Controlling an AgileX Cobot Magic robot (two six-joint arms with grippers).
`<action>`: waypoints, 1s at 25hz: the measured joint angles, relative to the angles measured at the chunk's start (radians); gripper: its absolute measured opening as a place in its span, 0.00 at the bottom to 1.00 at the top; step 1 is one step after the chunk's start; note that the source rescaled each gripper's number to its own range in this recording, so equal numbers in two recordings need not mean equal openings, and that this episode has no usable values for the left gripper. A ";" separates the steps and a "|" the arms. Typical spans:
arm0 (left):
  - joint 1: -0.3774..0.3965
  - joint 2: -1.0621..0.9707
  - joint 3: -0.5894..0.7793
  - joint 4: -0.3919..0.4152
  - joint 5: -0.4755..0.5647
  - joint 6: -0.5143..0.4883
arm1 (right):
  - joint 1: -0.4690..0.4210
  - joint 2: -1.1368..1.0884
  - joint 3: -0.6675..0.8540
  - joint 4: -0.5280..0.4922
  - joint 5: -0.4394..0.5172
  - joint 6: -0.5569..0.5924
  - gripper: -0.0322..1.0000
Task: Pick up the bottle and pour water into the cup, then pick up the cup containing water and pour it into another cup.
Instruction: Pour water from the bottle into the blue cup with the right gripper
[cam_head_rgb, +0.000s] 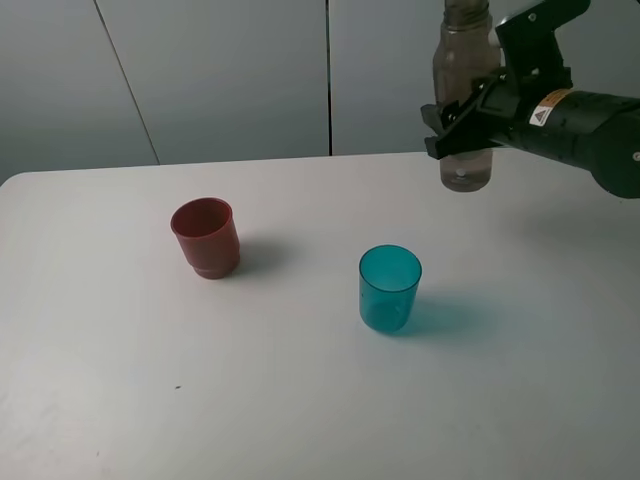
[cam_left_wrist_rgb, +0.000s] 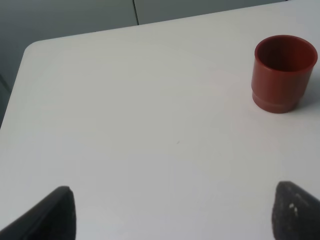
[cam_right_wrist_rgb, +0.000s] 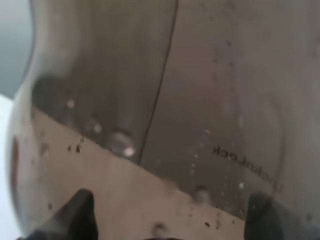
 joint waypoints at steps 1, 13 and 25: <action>0.000 0.000 0.000 0.000 0.000 0.000 | 0.000 -0.030 0.022 -0.006 0.010 -0.018 0.05; 0.000 0.000 0.000 0.000 0.000 0.002 | -0.001 -0.173 0.145 0.123 0.170 -0.555 0.05; 0.000 0.000 0.000 0.000 0.000 0.002 | 0.053 -0.175 0.192 0.386 0.177 -1.077 0.05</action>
